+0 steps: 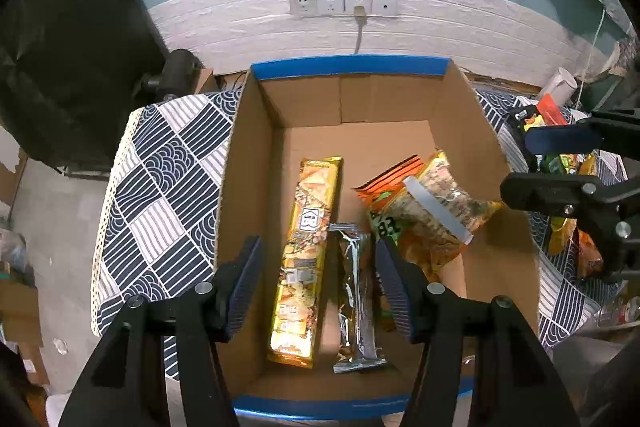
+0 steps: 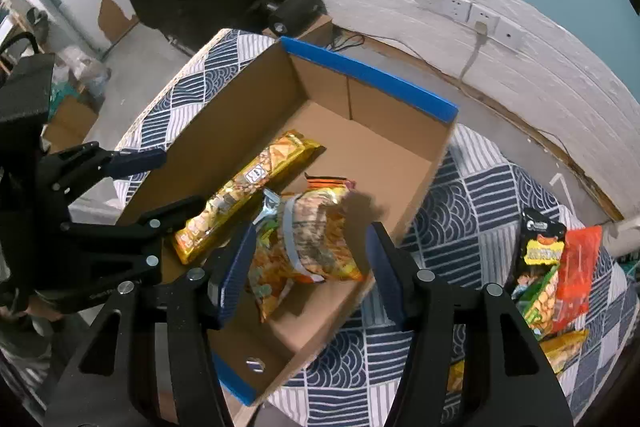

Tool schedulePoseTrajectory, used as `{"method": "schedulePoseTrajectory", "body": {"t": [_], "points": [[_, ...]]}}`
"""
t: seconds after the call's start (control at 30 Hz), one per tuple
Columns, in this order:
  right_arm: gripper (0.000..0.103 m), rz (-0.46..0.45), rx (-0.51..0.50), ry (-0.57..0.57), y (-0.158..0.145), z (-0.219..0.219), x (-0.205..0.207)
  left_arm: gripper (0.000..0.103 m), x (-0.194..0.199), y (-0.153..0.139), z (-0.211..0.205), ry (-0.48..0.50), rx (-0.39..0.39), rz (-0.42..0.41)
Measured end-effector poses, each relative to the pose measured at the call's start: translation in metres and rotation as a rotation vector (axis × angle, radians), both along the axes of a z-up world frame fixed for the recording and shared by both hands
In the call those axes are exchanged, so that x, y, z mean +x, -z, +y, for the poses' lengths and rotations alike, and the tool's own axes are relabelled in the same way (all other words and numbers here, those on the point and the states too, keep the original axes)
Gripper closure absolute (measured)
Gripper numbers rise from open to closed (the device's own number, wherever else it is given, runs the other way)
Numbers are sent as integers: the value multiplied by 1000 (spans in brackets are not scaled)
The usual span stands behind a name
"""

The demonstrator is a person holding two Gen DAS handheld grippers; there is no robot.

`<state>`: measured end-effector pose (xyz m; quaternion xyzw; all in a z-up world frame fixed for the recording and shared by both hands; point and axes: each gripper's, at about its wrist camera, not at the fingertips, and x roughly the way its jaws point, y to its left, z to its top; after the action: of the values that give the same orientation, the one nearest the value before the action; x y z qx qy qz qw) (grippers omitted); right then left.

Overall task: Organize snacks
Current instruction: 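Open both tools to drop the packets into the box, then move both tools back over the remaining snack pile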

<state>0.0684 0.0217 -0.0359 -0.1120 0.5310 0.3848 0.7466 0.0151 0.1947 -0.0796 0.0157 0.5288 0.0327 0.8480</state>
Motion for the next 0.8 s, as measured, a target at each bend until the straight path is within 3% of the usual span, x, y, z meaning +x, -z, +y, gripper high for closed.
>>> {"method": "schedulePoseTrajectory", "body": {"t": [0.1,0.8], "points": [[35,1,-5,33,-2,-10,1,37,-1,-3,-9,21,-1,-5],[31,-46,-36,192,-18,-117,2,31,-6,-34,-83,187,30,-73]]}}
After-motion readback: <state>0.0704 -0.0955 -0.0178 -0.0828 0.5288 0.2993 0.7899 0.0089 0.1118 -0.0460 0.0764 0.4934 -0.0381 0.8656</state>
